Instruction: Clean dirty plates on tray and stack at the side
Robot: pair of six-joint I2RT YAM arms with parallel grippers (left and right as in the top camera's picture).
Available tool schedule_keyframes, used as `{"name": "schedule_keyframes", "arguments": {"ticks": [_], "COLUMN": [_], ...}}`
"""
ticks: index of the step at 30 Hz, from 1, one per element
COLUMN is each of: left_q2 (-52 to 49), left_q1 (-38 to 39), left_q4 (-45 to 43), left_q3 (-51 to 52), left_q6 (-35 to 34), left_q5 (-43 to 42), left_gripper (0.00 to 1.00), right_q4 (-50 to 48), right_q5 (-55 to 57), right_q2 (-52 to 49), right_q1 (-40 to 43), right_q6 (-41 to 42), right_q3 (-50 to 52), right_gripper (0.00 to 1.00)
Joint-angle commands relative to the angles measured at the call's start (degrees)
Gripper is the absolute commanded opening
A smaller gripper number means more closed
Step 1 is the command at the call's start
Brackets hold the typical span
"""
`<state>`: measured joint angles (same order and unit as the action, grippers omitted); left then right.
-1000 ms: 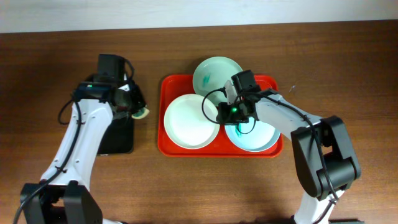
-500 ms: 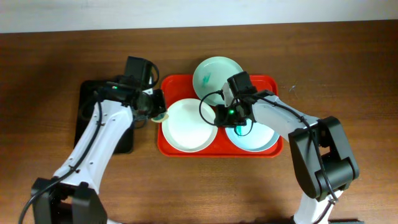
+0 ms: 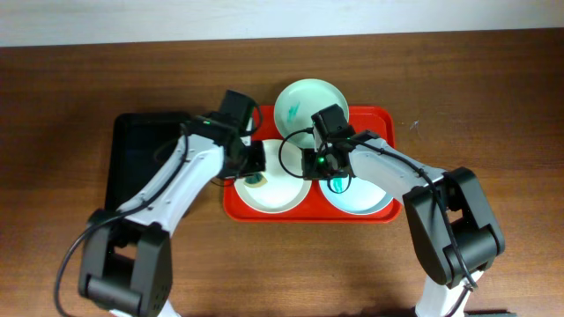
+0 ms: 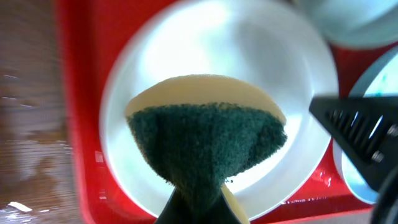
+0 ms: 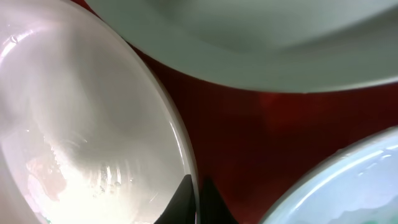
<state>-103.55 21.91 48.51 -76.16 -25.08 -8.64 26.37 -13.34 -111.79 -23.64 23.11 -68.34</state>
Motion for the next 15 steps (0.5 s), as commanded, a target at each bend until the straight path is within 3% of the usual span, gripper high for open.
{"name": "schedule_keyframes", "arguments": {"ticks": [1, 11, 13, 15], "left_q2": [-4.2, -13.1, -14.3, -14.8], "left_q1": [2.9, 6.2, 6.1, 6.2], "left_q4": [-1.2, -5.6, -5.6, -4.9], "left_q3": [0.4, 0.4, 0.4, 0.4], "left_q6": [0.3, -1.0, -1.0, -1.0], "left_q5": [-2.7, -1.5, 2.9, 13.7], "left_gripper": [0.00, 0.00, 0.00, 0.00], "right_q4": [-0.5, -0.6, -0.5, -0.4], "right_q5": [3.3, 2.8, 2.9, 2.9], "right_q2": [0.7, 0.7, 0.7, 0.7], "right_q1": [0.1, 0.0, 0.0, 0.0], "right_q6": [4.2, 4.4, 4.4, 4.4], "right_q3": [0.5, 0.5, 0.5, 0.5], "right_gripper": [0.04, 0.04, 0.04, 0.04]}}
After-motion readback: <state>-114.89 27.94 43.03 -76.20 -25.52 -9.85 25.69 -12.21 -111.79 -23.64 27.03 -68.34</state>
